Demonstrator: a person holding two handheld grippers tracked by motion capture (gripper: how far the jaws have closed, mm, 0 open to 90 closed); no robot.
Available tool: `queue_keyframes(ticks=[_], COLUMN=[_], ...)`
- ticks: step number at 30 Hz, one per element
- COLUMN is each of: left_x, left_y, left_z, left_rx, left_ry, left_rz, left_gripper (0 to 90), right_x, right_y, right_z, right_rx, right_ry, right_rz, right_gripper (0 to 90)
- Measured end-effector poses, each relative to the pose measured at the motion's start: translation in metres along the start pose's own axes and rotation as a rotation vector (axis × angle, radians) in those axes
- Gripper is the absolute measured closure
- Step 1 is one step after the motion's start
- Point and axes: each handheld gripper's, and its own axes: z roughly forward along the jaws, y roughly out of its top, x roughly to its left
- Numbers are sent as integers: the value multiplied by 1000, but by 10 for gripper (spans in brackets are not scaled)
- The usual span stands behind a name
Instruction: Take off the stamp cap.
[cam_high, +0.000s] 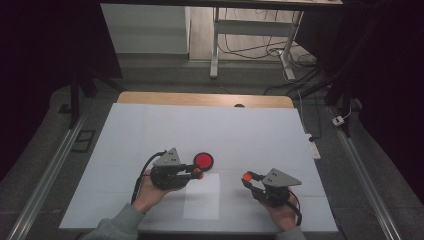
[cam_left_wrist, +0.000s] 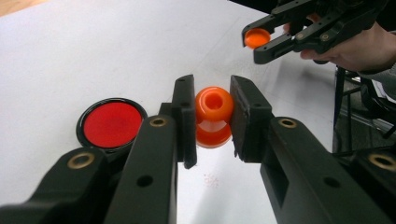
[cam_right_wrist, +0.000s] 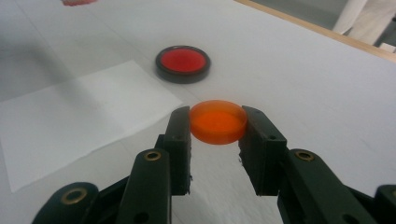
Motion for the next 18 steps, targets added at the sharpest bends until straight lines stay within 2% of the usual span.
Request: queue_keyframes(ticks=[5, 9, 18], left_x=[1, 1, 1], left_y=[0, 0, 1], left_z=[-1, -1, -3], left_rx=[-5, -6, -9], left_ry=[3, 7, 25], left_rz=[-3, -7, -11], left_gripper=[727, 727, 727], right_x=[-10, -15, -15], right_y=[-6, -9, -9], right_z=[-12, -17, -15], right_rx=[-1, -4, -6], right_ry=[-35, -46, -46], right_rz=[18, 28, 28], right_gripper=[644, 644, 644])
